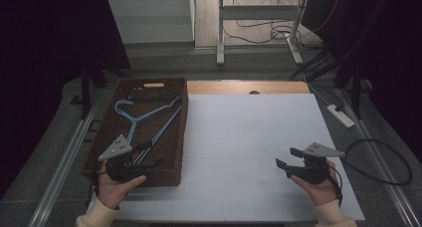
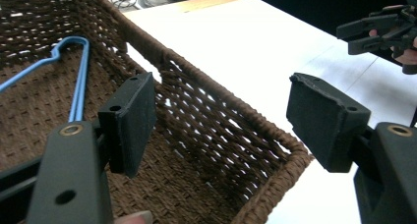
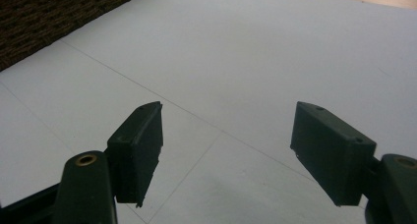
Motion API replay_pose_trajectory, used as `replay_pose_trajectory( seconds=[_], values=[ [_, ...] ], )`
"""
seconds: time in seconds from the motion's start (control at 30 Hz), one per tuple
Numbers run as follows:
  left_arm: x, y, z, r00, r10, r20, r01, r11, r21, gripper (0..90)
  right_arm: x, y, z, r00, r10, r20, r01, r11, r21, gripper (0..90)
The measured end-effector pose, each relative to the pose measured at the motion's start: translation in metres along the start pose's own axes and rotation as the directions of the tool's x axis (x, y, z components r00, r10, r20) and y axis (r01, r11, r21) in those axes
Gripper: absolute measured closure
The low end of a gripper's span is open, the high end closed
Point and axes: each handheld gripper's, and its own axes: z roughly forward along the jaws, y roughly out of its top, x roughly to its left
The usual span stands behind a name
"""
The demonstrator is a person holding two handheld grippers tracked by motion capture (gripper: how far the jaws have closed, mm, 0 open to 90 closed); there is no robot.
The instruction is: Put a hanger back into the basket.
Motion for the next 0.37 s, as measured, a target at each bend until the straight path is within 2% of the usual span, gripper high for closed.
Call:
replay_pose_trajectory(
  seconds=[0.37],
  values=[
    [-0.0015, -0.005, 0.0064, 1.0, -0.002, 0.007, 0.002, 0.9999, 0.015, 27.9, 0.0017, 0.0014, -0.0012, 0.9999, -0.016, -0.002, 0.016, 0.9998, -0.008, 29.0]
  ],
)
